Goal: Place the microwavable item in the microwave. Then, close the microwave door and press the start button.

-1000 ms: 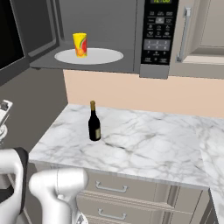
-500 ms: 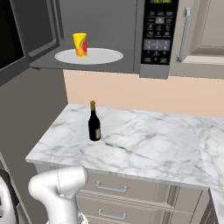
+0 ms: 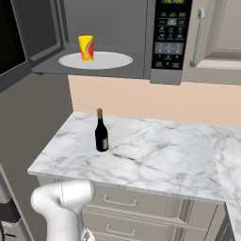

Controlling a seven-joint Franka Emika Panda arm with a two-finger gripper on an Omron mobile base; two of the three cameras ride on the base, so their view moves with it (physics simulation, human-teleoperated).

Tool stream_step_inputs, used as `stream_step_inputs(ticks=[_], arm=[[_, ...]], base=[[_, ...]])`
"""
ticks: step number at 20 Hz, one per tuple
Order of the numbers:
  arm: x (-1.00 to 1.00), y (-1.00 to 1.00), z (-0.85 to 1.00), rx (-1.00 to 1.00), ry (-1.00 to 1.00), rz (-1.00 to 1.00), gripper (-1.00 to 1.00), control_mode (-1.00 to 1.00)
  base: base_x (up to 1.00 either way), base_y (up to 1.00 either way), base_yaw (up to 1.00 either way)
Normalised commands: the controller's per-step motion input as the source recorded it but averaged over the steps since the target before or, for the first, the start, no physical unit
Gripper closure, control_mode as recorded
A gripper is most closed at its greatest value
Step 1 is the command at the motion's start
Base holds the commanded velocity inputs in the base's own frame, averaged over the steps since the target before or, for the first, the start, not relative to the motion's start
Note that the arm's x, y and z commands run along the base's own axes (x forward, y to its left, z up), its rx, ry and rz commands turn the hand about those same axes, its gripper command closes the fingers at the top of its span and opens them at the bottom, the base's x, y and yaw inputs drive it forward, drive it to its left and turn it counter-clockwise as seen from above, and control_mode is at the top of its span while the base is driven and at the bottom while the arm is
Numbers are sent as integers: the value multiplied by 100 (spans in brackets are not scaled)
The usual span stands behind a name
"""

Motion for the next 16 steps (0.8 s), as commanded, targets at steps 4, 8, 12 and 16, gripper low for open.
stream_step_inputs(ticks=[4,8,12,16], arm=[[45,97,-26,-11,27,-11,-100,-100],[52,96,-51,-26,38,-10,-100,-100],[59,98,-65,-34,39,-7,-100,-100],[32,53,-7,-12,31,-7,-100,-100]], base=[[0,0,0],[0,0,0],[0,0,0],[0,0,0]])
